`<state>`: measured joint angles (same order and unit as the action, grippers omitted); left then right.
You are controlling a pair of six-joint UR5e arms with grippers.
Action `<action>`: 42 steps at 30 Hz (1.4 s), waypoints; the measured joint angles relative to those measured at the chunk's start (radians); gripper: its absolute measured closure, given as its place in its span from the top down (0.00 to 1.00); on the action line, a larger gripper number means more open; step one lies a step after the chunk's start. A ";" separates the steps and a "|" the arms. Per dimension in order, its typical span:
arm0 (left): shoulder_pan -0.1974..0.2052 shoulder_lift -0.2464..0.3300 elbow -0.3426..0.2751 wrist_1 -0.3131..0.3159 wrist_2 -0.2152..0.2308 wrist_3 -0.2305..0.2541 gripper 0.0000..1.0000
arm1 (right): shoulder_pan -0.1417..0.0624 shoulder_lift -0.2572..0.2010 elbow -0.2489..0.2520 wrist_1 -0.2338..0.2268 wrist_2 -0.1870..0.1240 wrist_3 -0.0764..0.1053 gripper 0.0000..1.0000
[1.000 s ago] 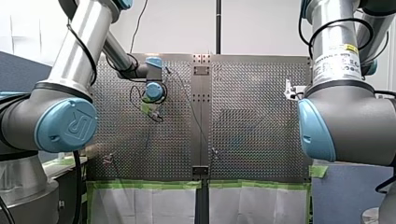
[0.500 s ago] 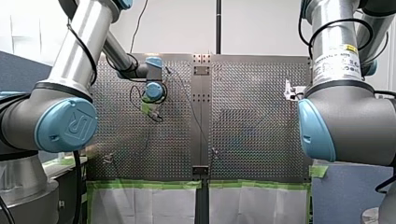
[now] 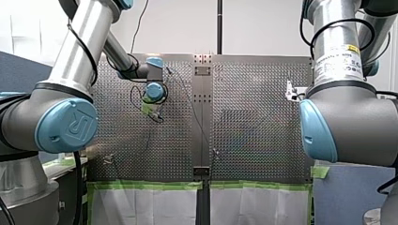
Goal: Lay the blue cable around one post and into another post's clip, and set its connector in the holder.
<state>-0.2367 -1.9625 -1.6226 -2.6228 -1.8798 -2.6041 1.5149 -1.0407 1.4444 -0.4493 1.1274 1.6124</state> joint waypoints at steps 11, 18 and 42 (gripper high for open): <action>-0.001 0.002 0.000 -0.036 -0.022 -0.025 1.00 | 0.001 0.001 0.000 0.000 0.000 0.000 0.92; -0.010 0.021 0.000 -0.071 -0.033 -0.017 1.00 | 0.001 0.001 0.000 0.000 0.000 0.000 0.92; -0.065 0.085 -0.007 -0.233 -0.139 0.113 1.00 | -0.001 0.000 0.000 0.003 0.000 0.000 0.92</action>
<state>-0.3012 -1.8777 -1.6291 -2.8559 -2.0190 -2.4911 1.5140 -1.0406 1.4444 -0.4466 1.1276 1.6125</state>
